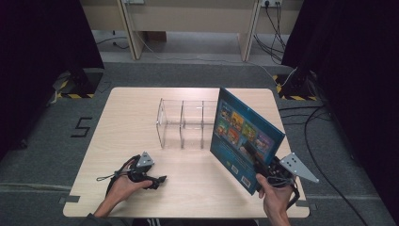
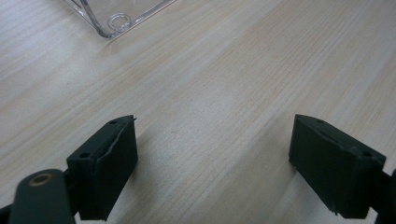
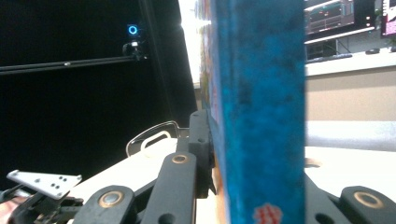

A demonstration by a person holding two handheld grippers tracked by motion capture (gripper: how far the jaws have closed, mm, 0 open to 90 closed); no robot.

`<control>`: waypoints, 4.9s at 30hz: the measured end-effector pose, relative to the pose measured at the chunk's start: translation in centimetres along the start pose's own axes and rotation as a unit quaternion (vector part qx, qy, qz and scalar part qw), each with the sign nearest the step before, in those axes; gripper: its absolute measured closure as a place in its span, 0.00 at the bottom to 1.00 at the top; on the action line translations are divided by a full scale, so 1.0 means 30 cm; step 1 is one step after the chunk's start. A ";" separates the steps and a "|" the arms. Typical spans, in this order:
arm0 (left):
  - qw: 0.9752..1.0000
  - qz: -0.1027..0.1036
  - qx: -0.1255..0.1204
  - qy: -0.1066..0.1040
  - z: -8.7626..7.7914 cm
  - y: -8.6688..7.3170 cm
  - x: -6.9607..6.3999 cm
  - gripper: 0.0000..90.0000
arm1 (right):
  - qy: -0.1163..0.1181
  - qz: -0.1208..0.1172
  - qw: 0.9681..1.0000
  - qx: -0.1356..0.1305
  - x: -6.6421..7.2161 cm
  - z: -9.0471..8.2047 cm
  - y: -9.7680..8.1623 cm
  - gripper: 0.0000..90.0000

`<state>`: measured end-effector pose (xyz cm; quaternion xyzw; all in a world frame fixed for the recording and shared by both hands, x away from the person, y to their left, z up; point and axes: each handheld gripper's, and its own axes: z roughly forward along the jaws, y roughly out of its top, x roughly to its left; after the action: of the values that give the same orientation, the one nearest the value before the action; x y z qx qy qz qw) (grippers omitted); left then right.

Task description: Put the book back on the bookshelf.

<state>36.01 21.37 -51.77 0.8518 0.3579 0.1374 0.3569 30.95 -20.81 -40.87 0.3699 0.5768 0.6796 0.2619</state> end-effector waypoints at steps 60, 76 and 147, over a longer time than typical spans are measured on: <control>1.000 0.003 0.002 -0.002 0.001 0.001 -0.020 0.16 | -0.091 -0.003 0.996 -0.015 -0.011 0.385 -0.023 0.90; 1.000 0.005 0.002 -0.005 0.000 0.001 -0.023 0.16 | -0.092 0.004 0.995 -0.032 -0.008 0.412 -0.068 0.89; 1.000 0.008 0.003 -0.007 0.001 0.001 -0.031 0.16 | 0.009 -0.131 0.972 0.196 -0.058 0.092 -0.174 0.89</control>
<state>35.38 20.69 -51.74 0.8565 0.3492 0.1336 0.3557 33.84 -19.51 -46.14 0.3292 0.7448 0.5161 0.2658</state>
